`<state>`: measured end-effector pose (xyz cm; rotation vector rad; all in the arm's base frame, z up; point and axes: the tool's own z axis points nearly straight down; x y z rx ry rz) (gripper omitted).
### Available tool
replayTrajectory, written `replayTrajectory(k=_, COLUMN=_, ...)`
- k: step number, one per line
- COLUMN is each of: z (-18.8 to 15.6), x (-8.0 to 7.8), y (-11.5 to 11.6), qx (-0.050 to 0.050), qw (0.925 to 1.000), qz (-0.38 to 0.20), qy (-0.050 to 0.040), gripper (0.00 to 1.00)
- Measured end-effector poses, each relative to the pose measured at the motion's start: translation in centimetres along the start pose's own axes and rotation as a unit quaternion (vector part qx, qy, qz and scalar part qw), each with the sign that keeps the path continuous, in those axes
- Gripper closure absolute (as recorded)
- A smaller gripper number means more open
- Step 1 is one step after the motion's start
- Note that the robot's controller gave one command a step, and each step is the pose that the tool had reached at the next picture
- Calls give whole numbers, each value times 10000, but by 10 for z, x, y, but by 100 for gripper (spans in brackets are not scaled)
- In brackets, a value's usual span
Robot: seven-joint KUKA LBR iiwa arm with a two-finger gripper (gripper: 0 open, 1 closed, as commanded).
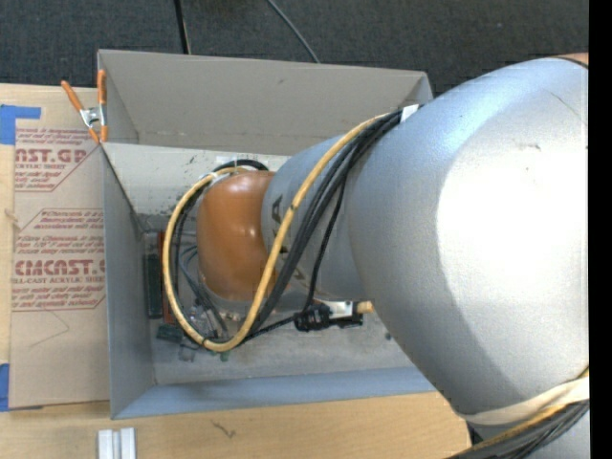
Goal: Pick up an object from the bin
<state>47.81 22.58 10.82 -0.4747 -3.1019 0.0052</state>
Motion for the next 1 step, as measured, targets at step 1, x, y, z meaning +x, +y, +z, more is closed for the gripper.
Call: replayTrajectory(k=1, z=-92, x=-2, y=2, qx=-33, qw=10000, qz=-4, qy=-31, gripper=100)
